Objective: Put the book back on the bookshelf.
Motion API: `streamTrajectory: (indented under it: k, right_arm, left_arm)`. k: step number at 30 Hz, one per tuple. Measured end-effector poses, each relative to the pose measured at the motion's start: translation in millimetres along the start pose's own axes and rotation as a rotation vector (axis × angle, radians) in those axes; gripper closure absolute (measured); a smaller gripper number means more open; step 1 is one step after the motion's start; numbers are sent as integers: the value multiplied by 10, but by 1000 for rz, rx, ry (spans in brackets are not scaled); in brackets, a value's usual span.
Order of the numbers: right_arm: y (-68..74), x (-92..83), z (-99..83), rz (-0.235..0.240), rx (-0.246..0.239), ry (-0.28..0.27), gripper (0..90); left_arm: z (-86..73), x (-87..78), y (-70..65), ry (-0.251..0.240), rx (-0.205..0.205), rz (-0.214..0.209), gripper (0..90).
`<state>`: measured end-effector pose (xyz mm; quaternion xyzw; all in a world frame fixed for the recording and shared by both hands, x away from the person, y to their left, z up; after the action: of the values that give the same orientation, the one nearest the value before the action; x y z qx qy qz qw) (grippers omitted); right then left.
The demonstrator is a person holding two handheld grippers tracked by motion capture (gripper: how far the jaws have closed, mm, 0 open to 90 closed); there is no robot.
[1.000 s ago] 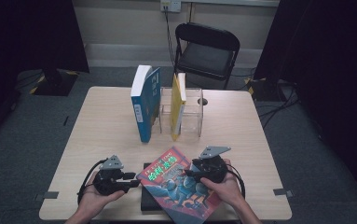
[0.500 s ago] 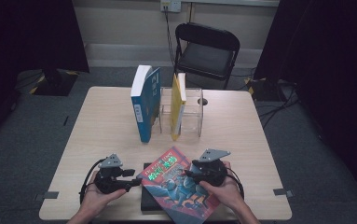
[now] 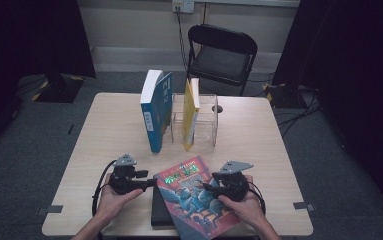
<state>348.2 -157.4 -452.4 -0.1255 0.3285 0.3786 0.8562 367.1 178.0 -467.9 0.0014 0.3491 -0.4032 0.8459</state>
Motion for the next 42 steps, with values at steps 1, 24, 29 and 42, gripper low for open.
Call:
streamTrajectory:
  k: [1, 24, 29, 42]
  right_arm:
    - [5, -15, -23, -4, 4, -7, 467]
    - [13, -183, -224, -28, 79, -60, 427]
    - [-103, -170, -234, -12, 152, -79, 443]
    - [-137, -54, -250, 31, 308, -101, 475]
  left_arm:
    - [25, 24, -1, -3, 11, 12, 478]
    - [99, 46, -276, 26, 39, 1, 305]
    - [70, 44, -326, 12, 6, -43, 270]
    - [39, 240, -466, 39, 40, -85, 281]
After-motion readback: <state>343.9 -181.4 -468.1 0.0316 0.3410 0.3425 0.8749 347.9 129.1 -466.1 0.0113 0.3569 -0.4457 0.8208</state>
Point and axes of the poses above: each handheld gripper's, and its own axes: x roughly forward along the jaws, z roughly out of its top, y roughly to its left, the point moved 1 cm from there along x, roughly forward along the jaws, and after that the axes turned 2 degrees about -z, right-handed, at the moved point
